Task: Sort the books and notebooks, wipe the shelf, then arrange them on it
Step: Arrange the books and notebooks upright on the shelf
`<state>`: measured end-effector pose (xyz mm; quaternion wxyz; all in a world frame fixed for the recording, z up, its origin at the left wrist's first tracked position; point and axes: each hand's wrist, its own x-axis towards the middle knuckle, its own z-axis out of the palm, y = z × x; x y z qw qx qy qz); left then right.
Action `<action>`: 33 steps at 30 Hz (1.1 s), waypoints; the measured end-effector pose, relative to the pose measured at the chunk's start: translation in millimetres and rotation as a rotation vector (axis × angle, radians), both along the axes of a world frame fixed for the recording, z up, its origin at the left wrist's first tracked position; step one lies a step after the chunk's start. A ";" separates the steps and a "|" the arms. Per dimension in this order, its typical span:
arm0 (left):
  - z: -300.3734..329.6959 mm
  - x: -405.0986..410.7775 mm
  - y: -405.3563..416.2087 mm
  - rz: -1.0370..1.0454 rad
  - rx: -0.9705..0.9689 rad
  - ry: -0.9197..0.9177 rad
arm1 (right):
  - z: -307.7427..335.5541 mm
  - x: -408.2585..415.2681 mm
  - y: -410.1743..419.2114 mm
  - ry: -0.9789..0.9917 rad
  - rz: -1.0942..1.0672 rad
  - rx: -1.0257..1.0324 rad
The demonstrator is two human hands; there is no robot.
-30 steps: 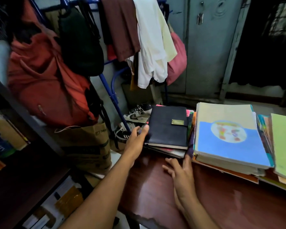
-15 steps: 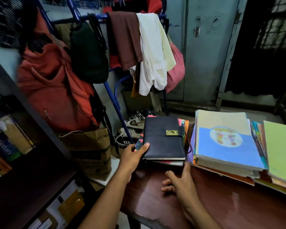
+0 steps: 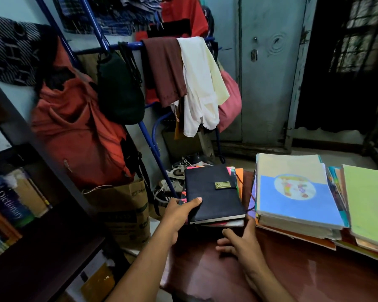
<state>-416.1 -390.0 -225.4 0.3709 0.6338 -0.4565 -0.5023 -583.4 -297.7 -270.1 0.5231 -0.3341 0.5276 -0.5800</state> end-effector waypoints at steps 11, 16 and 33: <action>16.4 -5.4 -23.3 -0.171 0.090 0.073 | -3.4 -7.1 -4.6 -0.187 -0.005 -0.110; 16.5 13.5 21.6 -0.108 0.117 0.215 | 9.8 -7.1 14.4 0.020 -0.039 -0.081; 6.8 13.2 181.3 -0.201 -0.042 -0.630 | 29.1 -59.0 126.1 0.456 0.180 0.108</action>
